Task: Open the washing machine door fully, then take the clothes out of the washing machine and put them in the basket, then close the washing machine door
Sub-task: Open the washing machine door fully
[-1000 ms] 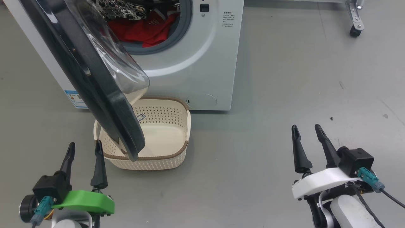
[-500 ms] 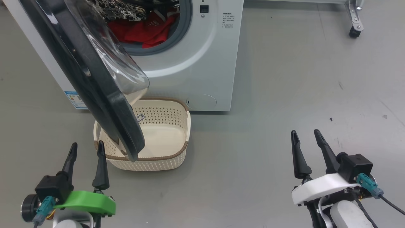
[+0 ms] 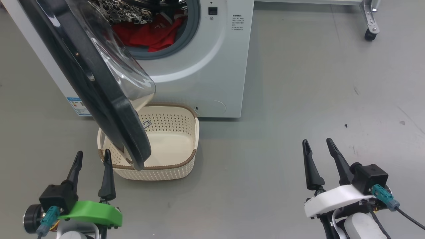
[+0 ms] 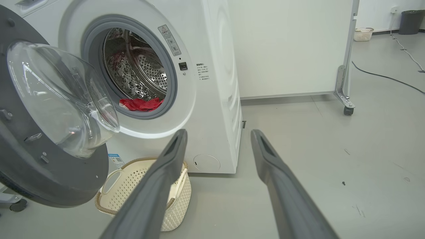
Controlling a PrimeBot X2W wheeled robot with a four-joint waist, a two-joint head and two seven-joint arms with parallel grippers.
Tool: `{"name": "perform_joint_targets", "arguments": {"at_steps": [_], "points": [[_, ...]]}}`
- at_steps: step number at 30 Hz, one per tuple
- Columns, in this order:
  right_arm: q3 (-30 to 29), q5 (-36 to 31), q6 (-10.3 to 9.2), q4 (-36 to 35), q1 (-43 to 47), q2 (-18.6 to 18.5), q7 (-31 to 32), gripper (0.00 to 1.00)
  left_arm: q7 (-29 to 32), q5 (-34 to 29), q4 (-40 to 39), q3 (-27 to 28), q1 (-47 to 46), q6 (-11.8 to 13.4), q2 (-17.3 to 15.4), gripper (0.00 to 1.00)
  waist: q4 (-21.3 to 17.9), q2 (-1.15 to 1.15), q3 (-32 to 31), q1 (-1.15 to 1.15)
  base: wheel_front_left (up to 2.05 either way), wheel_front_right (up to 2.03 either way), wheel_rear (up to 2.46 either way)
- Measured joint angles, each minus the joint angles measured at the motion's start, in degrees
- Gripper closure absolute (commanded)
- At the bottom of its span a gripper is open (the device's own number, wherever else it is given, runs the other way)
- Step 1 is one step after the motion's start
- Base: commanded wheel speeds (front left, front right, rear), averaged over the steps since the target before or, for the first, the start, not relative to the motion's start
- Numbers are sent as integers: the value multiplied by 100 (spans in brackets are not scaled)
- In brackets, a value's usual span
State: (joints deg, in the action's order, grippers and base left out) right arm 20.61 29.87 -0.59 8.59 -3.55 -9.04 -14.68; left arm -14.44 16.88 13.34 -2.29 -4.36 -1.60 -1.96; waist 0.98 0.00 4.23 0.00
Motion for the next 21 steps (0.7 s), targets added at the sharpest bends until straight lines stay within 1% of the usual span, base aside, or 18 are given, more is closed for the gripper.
{"name": "perform_joint_targets", "arguments": {"at_steps": [5,9,11,15,17,18,19,20,21], "points": [[-63,-77,51,16,48,37,0,0,0,0,0,-5,0,0,0,0,-6,0,6,0,0,0,0],[-115,-104,54,34,54,81,0,0,0,0,0,-15,0,0,0,0,-3,0,18,0,0,0,0],[-140,-129,98,44,54,104,0,0,0,0,0,-15,0,0,0,0,-1,0,24,0,0,0,0],[-181,-149,113,63,57,148,0,0,0,0,0,-15,0,0,0,0,6,0,32,0,0,0,0],[-203,-180,152,78,57,160,0,0,0,1,5,-18,0,0,0,0,9,0,35,0,0,0,0],[-210,-180,155,82,57,168,0,0,0,1,18,-24,0,0,0,3,10,0,36,0,0,0,0],[-215,-186,166,87,57,177,0,0,0,2,37,-34,0,-4,0,79,11,0,37,0,0,0,0],[-222,-189,171,91,58,183,0,0,0,10,94,-64,1,-32,-2,100,11,0,39,0,0,0,0],[-231,-197,172,97,58,191,0,0,0,20,134,-92,13,-47,1,100,11,0,41,0,0,0,0]]}}
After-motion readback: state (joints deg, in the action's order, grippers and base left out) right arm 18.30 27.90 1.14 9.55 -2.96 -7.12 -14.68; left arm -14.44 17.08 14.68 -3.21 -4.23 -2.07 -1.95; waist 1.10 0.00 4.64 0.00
